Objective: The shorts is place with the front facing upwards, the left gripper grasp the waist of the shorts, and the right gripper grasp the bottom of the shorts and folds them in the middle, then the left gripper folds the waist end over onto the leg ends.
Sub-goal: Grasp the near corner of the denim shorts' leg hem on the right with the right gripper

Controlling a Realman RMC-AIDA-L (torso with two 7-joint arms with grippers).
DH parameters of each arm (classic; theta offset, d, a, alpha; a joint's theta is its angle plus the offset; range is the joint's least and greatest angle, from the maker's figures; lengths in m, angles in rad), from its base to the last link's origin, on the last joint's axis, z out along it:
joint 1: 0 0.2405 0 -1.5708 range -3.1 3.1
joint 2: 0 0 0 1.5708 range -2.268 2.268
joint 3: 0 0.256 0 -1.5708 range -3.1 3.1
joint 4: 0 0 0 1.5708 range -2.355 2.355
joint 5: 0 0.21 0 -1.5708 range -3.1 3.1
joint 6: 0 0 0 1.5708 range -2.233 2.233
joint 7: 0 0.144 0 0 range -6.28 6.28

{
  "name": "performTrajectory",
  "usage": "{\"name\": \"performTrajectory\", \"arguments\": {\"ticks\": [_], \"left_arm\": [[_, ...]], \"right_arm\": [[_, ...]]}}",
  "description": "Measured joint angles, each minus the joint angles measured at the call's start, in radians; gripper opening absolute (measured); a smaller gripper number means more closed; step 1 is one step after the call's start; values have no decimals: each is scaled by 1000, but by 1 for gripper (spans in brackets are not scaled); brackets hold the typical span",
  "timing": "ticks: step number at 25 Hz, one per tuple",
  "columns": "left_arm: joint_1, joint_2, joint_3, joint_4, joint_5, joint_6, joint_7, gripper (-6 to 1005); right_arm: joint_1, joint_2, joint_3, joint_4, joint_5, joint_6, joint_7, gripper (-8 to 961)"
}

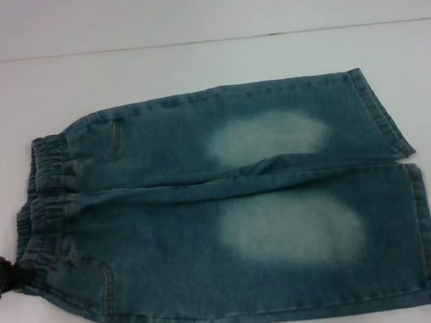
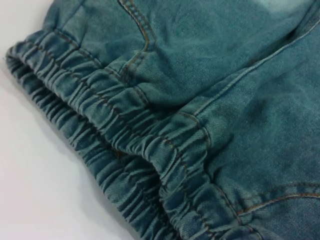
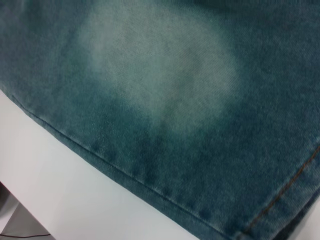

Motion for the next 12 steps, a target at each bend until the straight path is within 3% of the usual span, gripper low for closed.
{"name": "performTrajectory", "arguments": {"ticks": [12], "left_arm": [[0,0,2,0,1,-5,-1,62]], "right_arm": [[16,6,-14,49,-6,35,5,816]]}}
